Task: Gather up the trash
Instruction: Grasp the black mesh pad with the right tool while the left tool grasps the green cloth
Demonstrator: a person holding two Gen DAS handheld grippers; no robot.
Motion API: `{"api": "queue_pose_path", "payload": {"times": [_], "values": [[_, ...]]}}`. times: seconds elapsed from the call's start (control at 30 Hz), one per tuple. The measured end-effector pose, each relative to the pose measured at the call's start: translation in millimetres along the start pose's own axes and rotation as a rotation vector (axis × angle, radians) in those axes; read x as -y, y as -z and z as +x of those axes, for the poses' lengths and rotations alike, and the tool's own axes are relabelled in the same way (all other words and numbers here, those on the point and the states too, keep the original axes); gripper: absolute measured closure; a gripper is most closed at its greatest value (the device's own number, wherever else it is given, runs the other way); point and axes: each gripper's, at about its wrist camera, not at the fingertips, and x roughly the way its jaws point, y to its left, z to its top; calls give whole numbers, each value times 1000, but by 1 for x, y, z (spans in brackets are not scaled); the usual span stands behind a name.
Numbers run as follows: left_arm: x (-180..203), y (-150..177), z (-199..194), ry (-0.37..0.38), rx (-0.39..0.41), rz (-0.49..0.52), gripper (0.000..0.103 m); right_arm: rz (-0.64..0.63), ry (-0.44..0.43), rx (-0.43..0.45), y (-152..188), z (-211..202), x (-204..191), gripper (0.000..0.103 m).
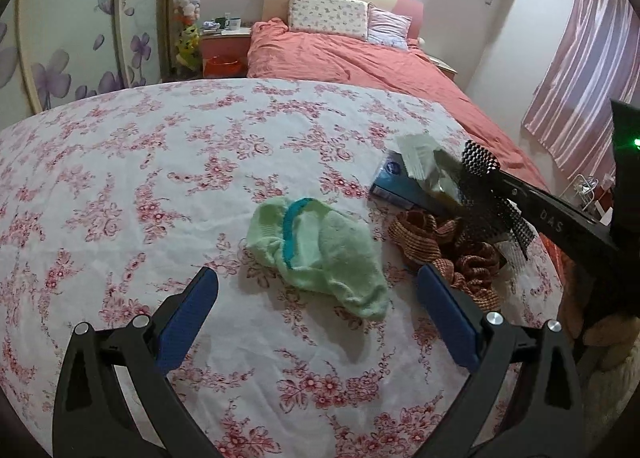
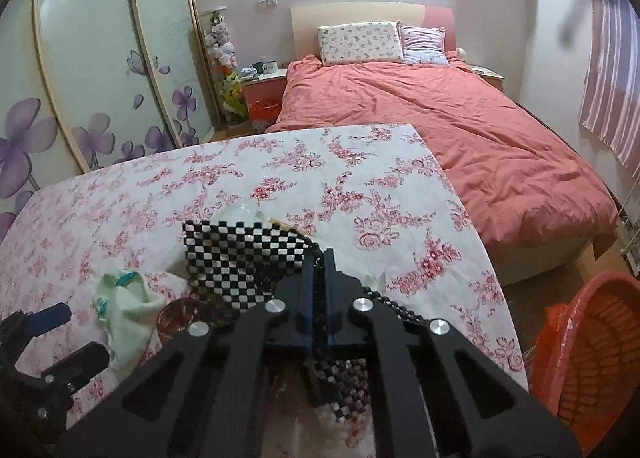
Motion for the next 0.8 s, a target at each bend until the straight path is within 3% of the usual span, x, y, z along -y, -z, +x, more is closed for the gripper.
{"api": "queue_pose_path", "payload": {"times": [0.4,0.8], "values": [[17,-4,10,-67,15,71,8,127,-2,138,4,-75,33,99],[19,-1,22,-103,-34,44,19,166,11,150,14,-93,51,99]]}}
